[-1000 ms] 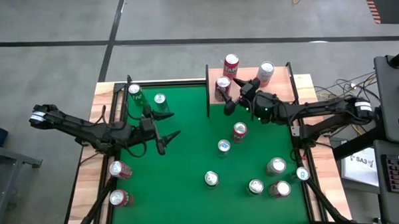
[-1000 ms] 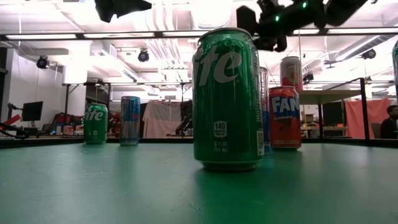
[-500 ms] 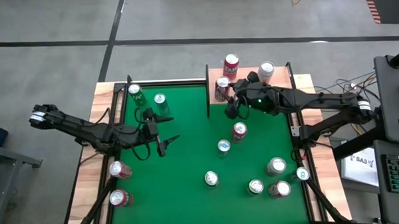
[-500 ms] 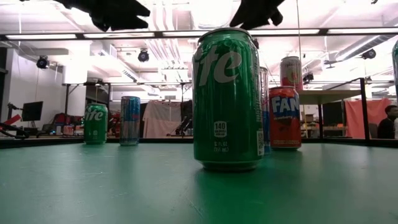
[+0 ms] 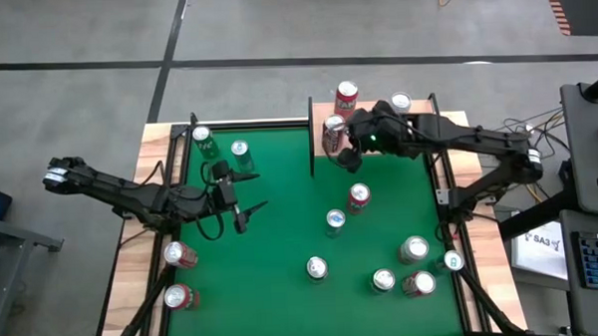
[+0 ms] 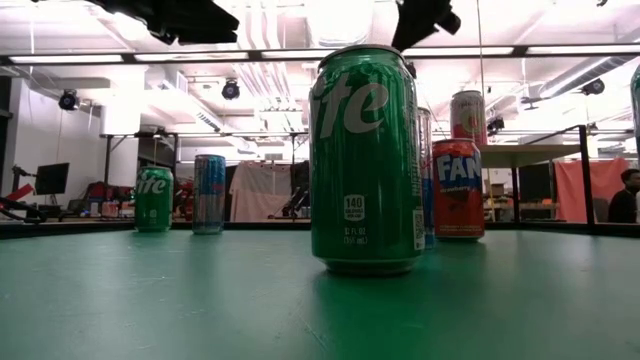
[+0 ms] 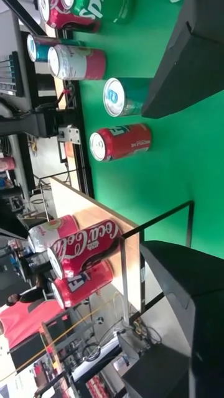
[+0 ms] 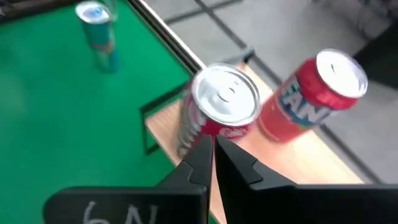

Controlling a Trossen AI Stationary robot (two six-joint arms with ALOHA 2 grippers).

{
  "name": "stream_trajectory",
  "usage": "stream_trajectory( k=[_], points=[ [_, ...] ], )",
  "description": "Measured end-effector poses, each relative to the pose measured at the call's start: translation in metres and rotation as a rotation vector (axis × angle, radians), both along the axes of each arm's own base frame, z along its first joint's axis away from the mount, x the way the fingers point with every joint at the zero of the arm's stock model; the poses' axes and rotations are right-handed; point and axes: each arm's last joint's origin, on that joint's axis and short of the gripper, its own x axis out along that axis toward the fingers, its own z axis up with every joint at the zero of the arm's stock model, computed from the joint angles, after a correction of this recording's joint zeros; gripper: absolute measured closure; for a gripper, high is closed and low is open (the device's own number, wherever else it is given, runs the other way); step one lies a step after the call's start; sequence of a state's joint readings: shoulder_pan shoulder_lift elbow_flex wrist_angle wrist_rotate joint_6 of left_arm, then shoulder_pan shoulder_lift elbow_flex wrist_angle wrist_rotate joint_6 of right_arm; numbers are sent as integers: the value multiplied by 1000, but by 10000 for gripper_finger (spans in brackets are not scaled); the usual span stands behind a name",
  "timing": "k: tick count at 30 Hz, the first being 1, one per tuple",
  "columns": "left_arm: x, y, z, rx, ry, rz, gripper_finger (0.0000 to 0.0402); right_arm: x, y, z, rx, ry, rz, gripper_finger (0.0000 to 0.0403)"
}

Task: Place canned beverage on shelf
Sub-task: Put the top red-white soda can on the shelf

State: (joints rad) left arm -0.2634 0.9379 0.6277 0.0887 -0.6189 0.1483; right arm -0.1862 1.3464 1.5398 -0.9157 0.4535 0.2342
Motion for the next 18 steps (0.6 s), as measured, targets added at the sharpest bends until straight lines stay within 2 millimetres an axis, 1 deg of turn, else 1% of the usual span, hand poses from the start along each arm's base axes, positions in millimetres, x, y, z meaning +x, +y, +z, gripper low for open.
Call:
stream_trajectory(
  k=[4, 9, 14, 18],
  points=[
    [0, 0, 0, 1, 3, 0, 80, 5, -20, -8, 74, 24, -13, 394],
    [0, 0, -3, 6, 25, 0, 80, 7, -39, -18, 96, 78, -71, 394],
    [0, 0, -3, 6, 30, 0, 80, 9, -48, -23, 98, 99, -93, 394],
    [0, 0, -3, 6, 30, 0, 80, 11, -50, -25, 94, 102, -92, 394]
  ],
)
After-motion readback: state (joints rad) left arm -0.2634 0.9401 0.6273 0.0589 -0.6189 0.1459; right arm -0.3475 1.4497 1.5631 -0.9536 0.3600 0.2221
